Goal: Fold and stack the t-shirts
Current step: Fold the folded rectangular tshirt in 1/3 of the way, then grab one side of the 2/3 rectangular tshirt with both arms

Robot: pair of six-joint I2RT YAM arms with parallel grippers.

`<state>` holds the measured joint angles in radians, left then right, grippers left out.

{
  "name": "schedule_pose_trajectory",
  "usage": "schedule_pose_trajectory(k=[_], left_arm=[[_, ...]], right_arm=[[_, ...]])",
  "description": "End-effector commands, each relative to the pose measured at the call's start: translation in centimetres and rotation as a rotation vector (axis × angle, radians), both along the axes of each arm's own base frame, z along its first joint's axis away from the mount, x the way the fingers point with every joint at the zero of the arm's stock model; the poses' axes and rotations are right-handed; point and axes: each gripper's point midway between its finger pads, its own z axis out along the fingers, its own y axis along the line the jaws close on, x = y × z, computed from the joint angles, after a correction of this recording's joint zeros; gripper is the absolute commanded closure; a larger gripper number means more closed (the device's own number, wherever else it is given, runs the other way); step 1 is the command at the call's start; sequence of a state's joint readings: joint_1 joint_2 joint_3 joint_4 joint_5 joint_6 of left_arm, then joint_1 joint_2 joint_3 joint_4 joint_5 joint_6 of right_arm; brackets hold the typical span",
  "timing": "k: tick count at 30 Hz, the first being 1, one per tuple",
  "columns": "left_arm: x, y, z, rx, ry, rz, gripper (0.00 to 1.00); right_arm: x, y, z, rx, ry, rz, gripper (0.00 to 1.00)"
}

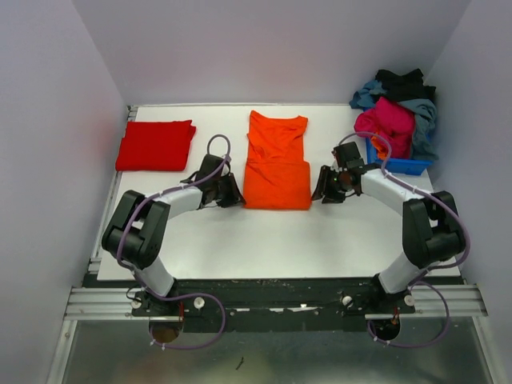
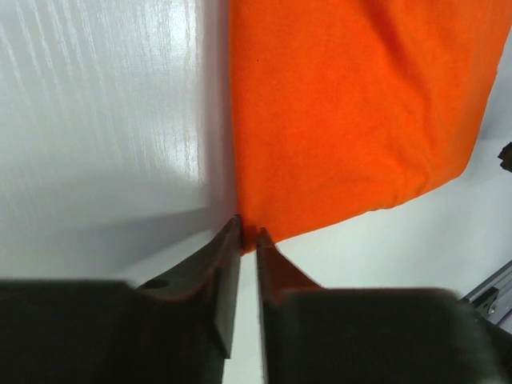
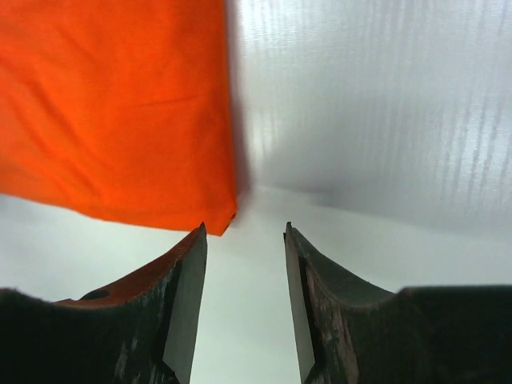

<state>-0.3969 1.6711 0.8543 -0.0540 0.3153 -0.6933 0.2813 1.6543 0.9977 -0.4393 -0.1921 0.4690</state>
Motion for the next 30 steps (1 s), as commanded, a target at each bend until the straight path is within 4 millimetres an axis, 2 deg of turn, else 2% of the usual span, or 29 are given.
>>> schedule_pose_trajectory(k=[1,3,7,12,17,19,21,24,26,27,29,30], left_arm=[[-0.7,0.9,0.1,0.022,-0.004,0.025,0.64],[-0.6,0.9,0.4,0.021,-0.014,0.026,0.57],[-0.4,0.9,0.2,0.03,-0.013,0.023,0.54],[-0.2,0.2,-0.4,0.008,0.006,0.009,0.53],[-0.4,-0.1,-1.0,0.004,0.019,0.002,0.53],[-0.4,-0.2,-1.0,-0.003,0.019,0.0,0.54],[-0.3,-0.4,-1.1,-0.009,0.023,-0.003,0.58],[-0.3,-0.9,-1.1,-0.029,0.029,-0.017,0.64],[-0.6,-1.4,-1.2,-0.044,0.04,-0.034,0.64],[-0.7,-1.6,-1.2,-0.046,0.04,-0.042,0.67],[-0.8,-1.7,-1.1,-0.039,0.033,-0.053,0.78],[-0.9,-1.7,-1.1,-0.04,0.033,-0.057,0.92]], right_arm=[[-0.6,1.3,0.6,0.087,-0.013,0.042,0.49],[-0.7,2.1,0.5,0.13,-0.008,0.057,0.5],[-0.8,2.8,-0.5,0.167,0.005,0.078,0.52],[-0.9,2.6,-2.4,0.141,0.061,0.07,0.57],[-1.0,2.7,-3.2,0.124,0.078,0.071,0.61],[-1.0,2.7,-3.3,0.111,0.084,0.069,0.66],[-1.1,2.5,-3.3,0.1,0.081,0.07,0.76],[-1.1,2.6,-2.9,0.105,0.074,0.077,0.86],[-1.0,2.8,-2.7,0.112,0.069,0.088,0.99],[-0.9,2.8,-2.5,0.108,0.07,0.093,0.99],[-0.8,2.7,-2.3,0.099,0.071,0.096,0.99],[-0.8,2.6,-2.0,0.093,0.064,0.091,0.99]])
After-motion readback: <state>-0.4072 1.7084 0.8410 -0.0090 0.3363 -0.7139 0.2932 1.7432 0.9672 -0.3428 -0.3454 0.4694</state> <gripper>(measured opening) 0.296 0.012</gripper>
